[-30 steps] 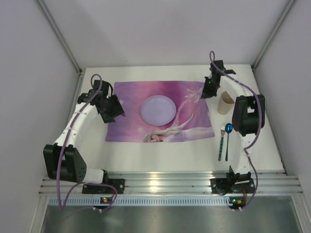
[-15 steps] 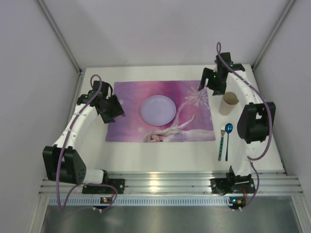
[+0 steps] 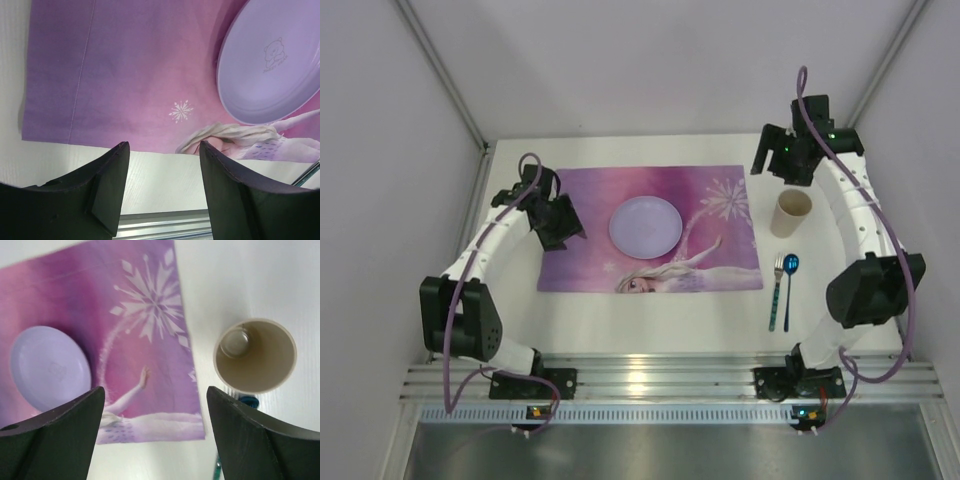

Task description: Set the dinner table for one person

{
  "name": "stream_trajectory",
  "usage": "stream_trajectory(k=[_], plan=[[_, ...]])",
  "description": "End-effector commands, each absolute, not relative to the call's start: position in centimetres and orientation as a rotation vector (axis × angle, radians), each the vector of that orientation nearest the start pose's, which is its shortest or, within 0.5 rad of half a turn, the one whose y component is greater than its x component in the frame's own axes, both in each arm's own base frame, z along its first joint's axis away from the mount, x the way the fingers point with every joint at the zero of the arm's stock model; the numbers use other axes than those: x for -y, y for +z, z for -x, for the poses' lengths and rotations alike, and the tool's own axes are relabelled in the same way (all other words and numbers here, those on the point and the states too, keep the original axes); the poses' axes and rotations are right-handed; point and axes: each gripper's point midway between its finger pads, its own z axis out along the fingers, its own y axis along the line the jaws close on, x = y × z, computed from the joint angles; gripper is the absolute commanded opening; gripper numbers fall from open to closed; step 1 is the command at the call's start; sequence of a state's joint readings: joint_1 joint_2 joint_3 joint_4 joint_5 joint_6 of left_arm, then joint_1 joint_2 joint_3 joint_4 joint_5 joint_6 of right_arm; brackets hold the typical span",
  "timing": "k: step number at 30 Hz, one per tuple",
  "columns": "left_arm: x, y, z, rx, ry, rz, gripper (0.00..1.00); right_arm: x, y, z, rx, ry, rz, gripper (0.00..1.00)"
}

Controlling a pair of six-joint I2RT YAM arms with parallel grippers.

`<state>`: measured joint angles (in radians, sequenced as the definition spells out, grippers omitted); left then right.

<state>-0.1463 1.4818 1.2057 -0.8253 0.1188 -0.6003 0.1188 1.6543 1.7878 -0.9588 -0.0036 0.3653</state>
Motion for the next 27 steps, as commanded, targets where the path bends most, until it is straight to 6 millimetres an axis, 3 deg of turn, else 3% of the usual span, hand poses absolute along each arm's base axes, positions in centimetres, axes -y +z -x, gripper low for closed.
stream_trajectory(k=[1, 7, 17, 19, 21, 23, 24, 27], plan=[[10.1, 14.9, -33.8, -2.592, -0.452, 0.531, 0.63, -3.7, 22.7, -40.2, -2.503, 0.055, -0.335, 0.83], [10.1, 14.7, -33.9, -2.596, -0.449, 0.513, 0.63, -1.8, 21.1, -41.2, -2.527, -0.037, -0.376, 0.81], [9.8, 14.7, -33.7, -2.608, -0.421, 0.477, 0.63, -1.5, 16.6, -43.0, -2.611, -0.068, -0.383, 0.75], [9.7, 14.7, -33.6, -2.613, -0.412, 0.476, 0.63, -1.6, 15.5, -43.3, -2.629, -0.068, -0.381, 0.65], [9.5, 14.7, -33.5, -2.617, -0.404, 0.472, 0.63, -1.5, 14.8, -43.4, -2.644, -0.080, -0.378, 0.46], [9.4, 14.7, -33.5, -2.619, -0.393, 0.464, 0.63, -1.0, 14.6, -43.4, -2.645, -0.115, -0.379, 0.34], [9.4, 14.7, -33.4, -2.622, -0.388, 0.460, 0.63, -0.9, 14.4, -43.5, -2.648, -0.134, -0.376, 0.22], [9.2, 14.3, -33.3, -2.633, -0.375, 0.456, 0.63, 0.0, 14.4, -43.4, -2.647, -0.199, -0.372, 0.06]])
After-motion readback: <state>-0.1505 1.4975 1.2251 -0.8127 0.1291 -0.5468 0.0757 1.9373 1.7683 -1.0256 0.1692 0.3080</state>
